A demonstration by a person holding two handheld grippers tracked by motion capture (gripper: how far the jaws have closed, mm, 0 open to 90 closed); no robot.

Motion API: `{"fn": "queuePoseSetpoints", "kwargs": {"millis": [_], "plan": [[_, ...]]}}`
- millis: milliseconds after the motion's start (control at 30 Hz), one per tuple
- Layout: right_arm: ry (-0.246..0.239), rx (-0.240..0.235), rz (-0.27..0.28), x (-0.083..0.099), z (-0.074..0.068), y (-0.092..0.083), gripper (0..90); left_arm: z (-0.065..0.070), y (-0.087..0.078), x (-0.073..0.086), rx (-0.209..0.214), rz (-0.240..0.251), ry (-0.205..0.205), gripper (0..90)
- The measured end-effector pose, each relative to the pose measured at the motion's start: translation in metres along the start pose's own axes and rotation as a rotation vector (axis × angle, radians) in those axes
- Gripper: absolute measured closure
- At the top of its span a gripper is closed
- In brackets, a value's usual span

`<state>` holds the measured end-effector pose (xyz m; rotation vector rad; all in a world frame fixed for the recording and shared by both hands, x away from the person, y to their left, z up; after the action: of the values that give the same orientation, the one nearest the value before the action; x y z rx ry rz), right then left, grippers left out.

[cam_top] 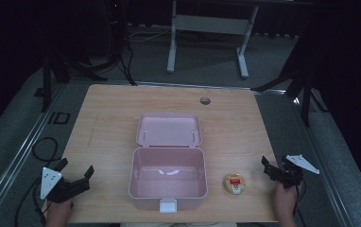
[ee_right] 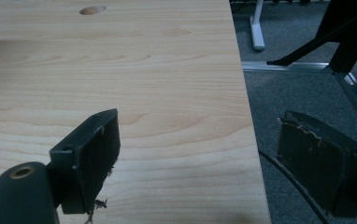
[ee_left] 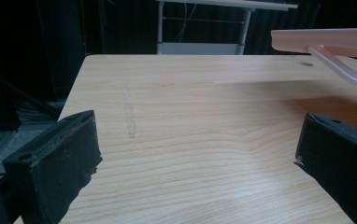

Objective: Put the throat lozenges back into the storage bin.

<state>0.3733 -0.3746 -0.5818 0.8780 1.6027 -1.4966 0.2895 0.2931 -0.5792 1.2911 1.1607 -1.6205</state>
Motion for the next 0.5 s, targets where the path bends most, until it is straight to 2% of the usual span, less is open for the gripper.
{"fn": "queuePoseSetpoints", "kwargs": {"millis": [167,200,233,367,500], "plan": [[-0.001,-0.01,-0.028,0.002,0.0,0.002,13.7,0.0,0.0,0.0,0.0,0.0,-0.002,0.3],[-0.002,-0.014,-0.055,0.004,0.0,0.003,13.7,0.0,0.0,0.0,0.002,0.0,-0.002,0.3],[-0.008,-0.024,-0.113,0.008,0.0,0.006,14.4,0.0,0.0,0.0,0.002,0.0,-0.002,0.3],[-0.058,-0.036,-0.195,0.009,0.0,0.007,14.7,0.0,0.0,0.0,0.005,0.0,-0.005,0.3],[-0.092,-0.082,-0.295,0.01,0.001,0.004,14.5,0.0,0.0,0.0,0.006,0.0,-0.005,0.3]]}}
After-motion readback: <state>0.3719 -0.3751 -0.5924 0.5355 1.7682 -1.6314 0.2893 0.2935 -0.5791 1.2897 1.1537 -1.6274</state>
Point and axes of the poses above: each handheld gripper's, and its own axes: y roughly forward along the jaws, x roughly out of its underside, z roughly to its right, the point moved 8 cm from there along y, roughly forward along the jaws, and after that the axes turned 5 degrees about x, right-handed, at the moved point
